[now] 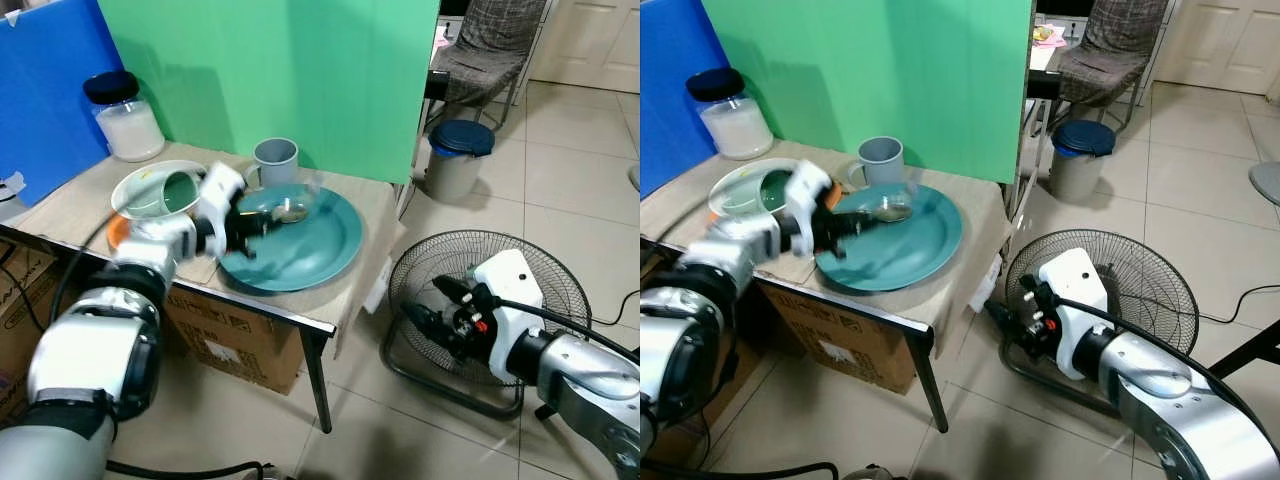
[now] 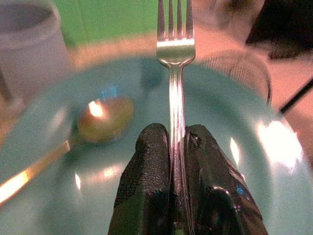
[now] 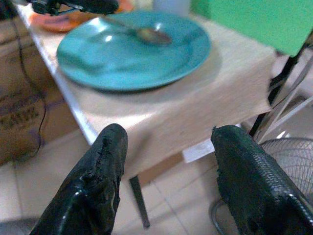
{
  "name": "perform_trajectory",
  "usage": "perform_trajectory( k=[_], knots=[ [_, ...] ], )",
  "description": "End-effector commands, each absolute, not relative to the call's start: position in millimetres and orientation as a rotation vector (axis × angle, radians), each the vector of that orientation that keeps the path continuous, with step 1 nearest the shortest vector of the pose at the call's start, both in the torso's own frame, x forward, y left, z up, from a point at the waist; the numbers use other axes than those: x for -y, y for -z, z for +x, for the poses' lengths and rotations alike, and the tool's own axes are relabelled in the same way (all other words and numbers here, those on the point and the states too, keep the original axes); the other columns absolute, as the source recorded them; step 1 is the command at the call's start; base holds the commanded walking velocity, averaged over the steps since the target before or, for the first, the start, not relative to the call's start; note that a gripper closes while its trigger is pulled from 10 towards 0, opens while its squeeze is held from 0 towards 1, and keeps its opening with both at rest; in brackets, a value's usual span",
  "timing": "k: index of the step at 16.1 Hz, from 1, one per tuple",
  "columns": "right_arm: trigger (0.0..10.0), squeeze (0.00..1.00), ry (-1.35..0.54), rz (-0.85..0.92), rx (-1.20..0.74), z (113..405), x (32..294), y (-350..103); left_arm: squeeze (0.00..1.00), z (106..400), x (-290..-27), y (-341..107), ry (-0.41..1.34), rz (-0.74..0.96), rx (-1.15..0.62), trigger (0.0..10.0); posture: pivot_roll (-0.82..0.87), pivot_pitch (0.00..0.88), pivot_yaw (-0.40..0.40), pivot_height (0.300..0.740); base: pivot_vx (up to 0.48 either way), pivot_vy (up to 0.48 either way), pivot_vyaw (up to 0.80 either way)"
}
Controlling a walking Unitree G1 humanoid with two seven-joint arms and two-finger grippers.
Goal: Setting the table
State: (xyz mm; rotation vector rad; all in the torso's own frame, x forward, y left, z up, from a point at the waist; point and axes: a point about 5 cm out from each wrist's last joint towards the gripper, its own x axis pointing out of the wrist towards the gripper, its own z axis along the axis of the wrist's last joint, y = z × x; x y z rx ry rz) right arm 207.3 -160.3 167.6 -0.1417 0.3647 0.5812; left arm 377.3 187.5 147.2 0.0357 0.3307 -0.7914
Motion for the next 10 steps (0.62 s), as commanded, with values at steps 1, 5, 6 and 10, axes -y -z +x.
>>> perform_trajectory(
  k=[1, 5, 6, 10],
  knots=[
    [10.0, 0.00, -0.552, -0.149, -0.345, 211, 163, -170, 0.00, 382, -190, -164, 0.797, 0.019, -0.261, 0.0, -0.04, 0.000, 0.106, 0.740, 0.000, 0.000, 0.00],
    [10.0, 0.00, -0.488, -0.097, -0.290, 219, 157, -170, 0.00, 381, -183, -181, 0.901, -0.119, -0.123, 0.0, -0.03, 0.000, 0.109, 0.740, 0.000, 0.000, 0.00],
    [10.0, 0.00, -0.473, -0.085, -0.275, 221, 156, -171, 0.00, 377, -181, -185, 0.948, -0.188, -0.074, 0.0, -0.03, 0.000, 0.111, 0.740, 0.000, 0.000, 0.00],
    [10.0, 0.00, -0.440, -0.037, -0.202, 225, 152, -178, 0.00, 355, -171, -192, 1.071, -0.298, 0.005, 0.0, -0.02, 0.000, 0.112, 0.740, 0.000, 0.000, 0.00]
  ],
)
